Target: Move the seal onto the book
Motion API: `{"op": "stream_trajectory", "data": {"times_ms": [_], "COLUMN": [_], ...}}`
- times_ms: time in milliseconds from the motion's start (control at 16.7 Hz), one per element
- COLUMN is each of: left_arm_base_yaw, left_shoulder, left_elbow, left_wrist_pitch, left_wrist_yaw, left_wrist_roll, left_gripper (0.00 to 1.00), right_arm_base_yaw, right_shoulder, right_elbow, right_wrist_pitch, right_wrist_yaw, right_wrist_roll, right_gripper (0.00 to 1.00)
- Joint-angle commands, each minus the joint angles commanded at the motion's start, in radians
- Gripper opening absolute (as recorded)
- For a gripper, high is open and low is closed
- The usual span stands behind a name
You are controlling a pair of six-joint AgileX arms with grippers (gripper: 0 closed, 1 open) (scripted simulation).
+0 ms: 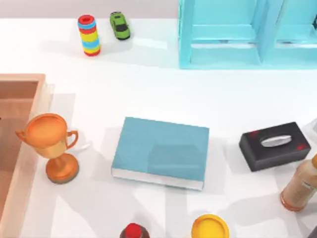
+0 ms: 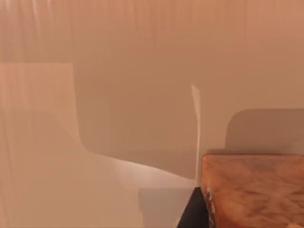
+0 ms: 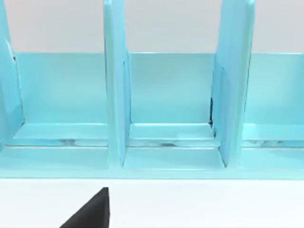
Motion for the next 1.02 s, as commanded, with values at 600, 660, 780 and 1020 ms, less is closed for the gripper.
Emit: {"op": "stream_trajectory", "data": {"times_ms": [600, 660, 780, 1020], "left_arm_base_yaw": [-0.015, -0.027, -0.06, -0.161], "left_shoulder": [-0.008, -0.014, -0.028, -0.056], "left_elbow": [0.026, 0.05, 0.121, 0.295], "left_wrist_pitch": [-0.005, -0.006, -0.003, -0.039], "left_wrist_yaw": [-0.017, -0.029, -0.054, -0.081], "left_wrist_roll": [-0.018, -0.037, -0.09, -0.2], "left_gripper": [0.0, 0.0, 0.0, 0.0], "right_arm_base_yaw": [0.0, 0.0, 0.0, 0.0], "right_shoulder": [0.0, 0.0, 0.0, 0.0], "right_elbow": [0.0, 0.0, 0.0, 0.0], "right_wrist_pitch": [0.0, 0.0, 0.0, 0.0], "right_wrist_yaw": [0.0, 0.0, 0.0, 0.0], "right_wrist_roll": [0.0, 0.0, 0.0, 0.0], "right_gripper": [1.0, 1.0, 1.0, 1.0]}}
